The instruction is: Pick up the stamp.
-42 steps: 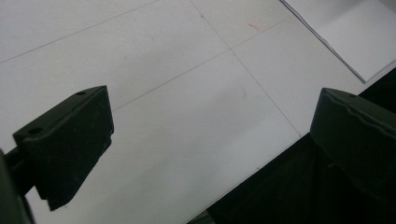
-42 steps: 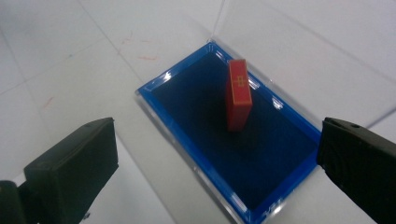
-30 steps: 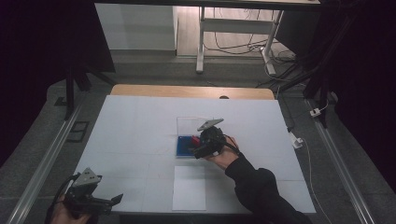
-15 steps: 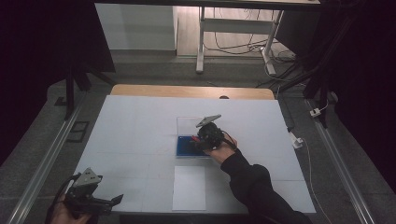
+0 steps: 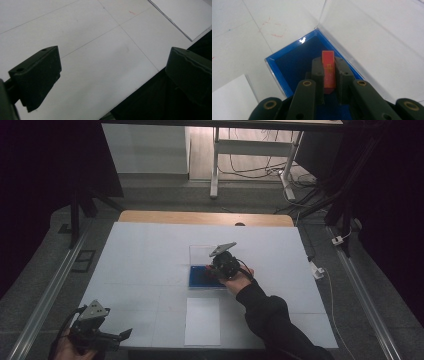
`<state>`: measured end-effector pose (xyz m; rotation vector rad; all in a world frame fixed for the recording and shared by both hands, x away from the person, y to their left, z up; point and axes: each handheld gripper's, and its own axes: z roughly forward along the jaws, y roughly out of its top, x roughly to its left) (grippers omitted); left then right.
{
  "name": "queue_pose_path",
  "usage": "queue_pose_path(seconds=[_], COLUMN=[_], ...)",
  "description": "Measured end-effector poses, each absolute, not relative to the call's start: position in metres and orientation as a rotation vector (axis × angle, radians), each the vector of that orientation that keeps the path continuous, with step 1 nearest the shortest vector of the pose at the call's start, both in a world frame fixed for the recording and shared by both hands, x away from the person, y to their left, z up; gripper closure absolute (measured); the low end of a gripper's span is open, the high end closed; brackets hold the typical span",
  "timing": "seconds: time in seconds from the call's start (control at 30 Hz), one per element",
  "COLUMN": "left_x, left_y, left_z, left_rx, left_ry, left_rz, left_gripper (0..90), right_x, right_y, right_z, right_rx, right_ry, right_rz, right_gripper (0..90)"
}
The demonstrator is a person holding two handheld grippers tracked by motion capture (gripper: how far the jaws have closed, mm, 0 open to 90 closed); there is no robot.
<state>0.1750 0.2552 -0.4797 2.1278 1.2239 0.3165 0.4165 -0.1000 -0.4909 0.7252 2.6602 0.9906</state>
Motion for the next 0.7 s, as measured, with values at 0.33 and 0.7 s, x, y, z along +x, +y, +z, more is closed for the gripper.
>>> queue_pose_path(seconds=[0.33,0.7], left_x=[0.174,0.175], left_y=[0.255,0.255], left_z=[-0.479,-0.479], left_rx=[2.124,2.130], left_ry=[1.220,1.218], left_rz=[0.315,0.316], left_gripper=[0.9,1.1], right_x=[0.412,0.407], right_y=[-0.104,-0.114], right_z=[-0.480,-0.466], right_rx=[0.691,0.731], right_ry=[2.673,2.655], right_rz=[1.008,1.076], right_gripper=[80.8,80.9])
